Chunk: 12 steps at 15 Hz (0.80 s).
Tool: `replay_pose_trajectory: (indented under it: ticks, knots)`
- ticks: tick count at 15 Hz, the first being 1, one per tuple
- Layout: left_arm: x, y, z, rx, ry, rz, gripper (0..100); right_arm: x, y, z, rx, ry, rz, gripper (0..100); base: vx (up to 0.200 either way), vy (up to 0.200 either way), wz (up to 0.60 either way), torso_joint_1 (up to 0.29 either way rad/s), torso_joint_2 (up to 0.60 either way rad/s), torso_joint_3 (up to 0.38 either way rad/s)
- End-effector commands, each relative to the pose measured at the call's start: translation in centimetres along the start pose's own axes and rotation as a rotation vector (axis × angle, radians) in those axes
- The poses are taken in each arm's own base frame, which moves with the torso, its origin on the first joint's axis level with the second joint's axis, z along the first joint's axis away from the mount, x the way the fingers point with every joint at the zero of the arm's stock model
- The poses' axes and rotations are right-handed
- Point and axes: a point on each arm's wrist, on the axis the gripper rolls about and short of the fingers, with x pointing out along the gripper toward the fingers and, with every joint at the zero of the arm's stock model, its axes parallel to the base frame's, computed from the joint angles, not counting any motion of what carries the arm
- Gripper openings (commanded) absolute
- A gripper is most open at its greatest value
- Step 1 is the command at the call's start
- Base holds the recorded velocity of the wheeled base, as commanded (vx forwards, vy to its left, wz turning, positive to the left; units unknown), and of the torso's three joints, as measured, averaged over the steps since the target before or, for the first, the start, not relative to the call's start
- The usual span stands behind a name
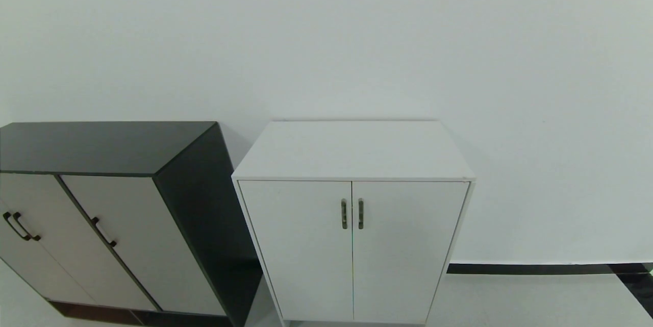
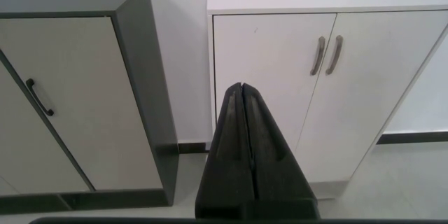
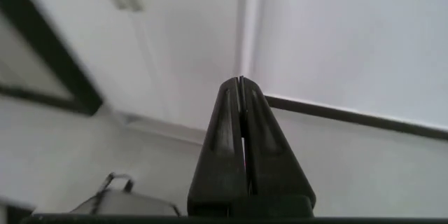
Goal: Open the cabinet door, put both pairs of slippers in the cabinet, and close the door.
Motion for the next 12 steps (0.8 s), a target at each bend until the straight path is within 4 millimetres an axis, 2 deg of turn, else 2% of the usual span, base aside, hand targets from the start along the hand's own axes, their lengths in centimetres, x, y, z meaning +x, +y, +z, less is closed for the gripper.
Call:
replay_pose_trajectory:
  ticks: [1,5,7,12]
  knots:
    - [0.0,0.0,0.0,0.0,0.0,0.0,0,-0.88,0.08,-0.32,0.015,-0.117,-0.067,0,0.0,0.0,0.0,0.0,0.0,0.0]
    - [0.0,0.0,0.0,0.0,0.0,0.0,0,-0.86,0.06,-0.33,0.04,-0.112,-0.093,0,0.0,0.0,0.0,0.0,0.0,0.0]
    - [0.0,0.0,0.0,0.0,0.0,0.0,0,-1.06,0.26,-0.41,0.032,-0.135,-0.193,0,0.0,0.0,0.0,0.0,0.0,0.0]
    - [0.0,0.0,0.0,0.002,0.0,0.0,0,-1.49,0.42,-0.73,0.038,-0.206,-0.094,0,0.0,0.0,0.0,0.0,0.0,0.0]
